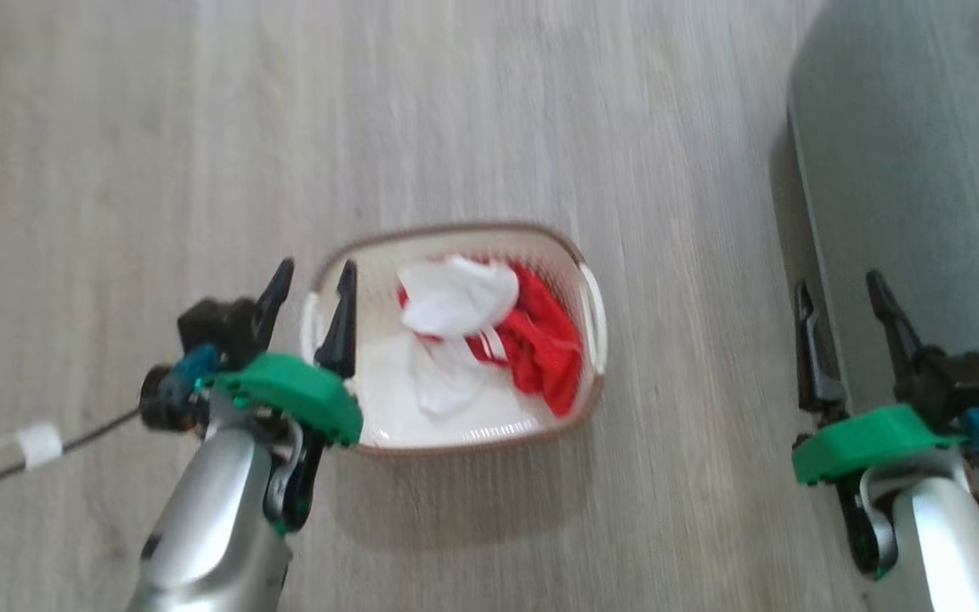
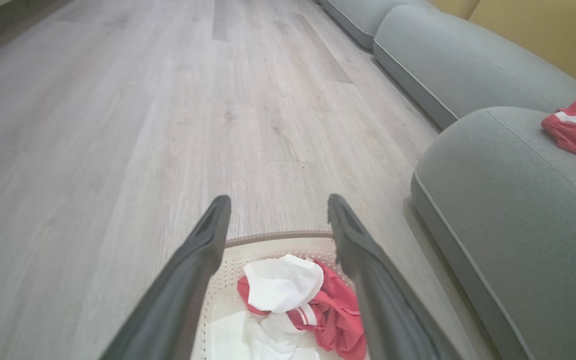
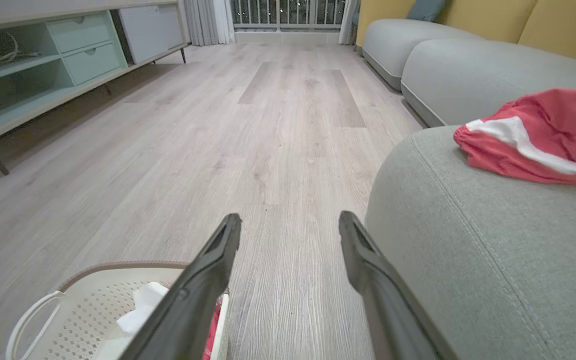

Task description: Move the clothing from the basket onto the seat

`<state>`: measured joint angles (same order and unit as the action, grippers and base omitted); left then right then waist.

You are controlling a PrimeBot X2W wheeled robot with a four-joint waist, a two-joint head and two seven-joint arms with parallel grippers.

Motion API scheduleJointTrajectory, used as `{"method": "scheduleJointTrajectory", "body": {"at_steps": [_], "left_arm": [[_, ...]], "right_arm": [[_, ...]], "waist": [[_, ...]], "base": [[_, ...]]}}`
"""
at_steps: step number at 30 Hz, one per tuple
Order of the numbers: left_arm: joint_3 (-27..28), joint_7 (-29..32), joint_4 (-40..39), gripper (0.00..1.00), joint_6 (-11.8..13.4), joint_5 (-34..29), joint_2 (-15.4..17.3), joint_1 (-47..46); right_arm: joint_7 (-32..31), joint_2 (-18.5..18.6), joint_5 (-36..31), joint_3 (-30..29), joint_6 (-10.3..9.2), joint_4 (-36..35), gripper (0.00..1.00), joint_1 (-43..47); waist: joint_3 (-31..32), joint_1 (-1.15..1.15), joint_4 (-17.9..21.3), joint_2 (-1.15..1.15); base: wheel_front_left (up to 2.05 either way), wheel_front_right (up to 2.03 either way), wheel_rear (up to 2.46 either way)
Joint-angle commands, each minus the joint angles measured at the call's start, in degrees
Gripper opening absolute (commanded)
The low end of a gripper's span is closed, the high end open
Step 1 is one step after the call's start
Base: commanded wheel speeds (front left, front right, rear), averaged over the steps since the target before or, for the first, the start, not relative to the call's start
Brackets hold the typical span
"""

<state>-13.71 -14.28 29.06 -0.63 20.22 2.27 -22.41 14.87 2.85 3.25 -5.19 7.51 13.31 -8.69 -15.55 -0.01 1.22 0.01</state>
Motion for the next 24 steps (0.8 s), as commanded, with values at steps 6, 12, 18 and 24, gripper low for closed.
{"method": "scheduleJointTrajectory", "body": {"at_steps": [6, 12, 18, 24], "left_arm": [[5.7, -0.7, -3.4, 1.0, -0.1, -2.3, 1.9, 5.7], [8.8, -0.7, -4.9, 1.0, -0.2, -3.6, 2.4, 9.5], [12.5, -0.7, -6.6, 1.0, -0.5, -4.6, 2.4, 12.8], [14.7, -0.7, -7.8, 1.0, -0.8, -5.3, 1.9, 14.3]], "right_arm": [[0.1, 0.1, -1.7, 1.5, -0.02, -0.5, 1.0, 2.4], [0.1, 0.2, -1.9, 1.5, -0.02, 0.0, 1.0, 4.3], [0.1, 0.1, -1.9, 2.5, -0.02, 0.6, 1.0, 5.9], [0.1, 0.1, -1.6, 3.3, -0.02, 0.6, 1.0, 6.5]], "waist": [[8.4, 0.01, -4.2, -0.01], [11.2, 0.01, -4.7, -0.01], [13.0, 0.01, -4.0, -0.01], [13.8, 0.01, -3.2, -0.01]], "base": [[0.0, 0.0, 0.0], [0.0, 0.0, 0.0], [0.0, 0.0, 0.0], [0.0, 0.0, 0.0]]}}
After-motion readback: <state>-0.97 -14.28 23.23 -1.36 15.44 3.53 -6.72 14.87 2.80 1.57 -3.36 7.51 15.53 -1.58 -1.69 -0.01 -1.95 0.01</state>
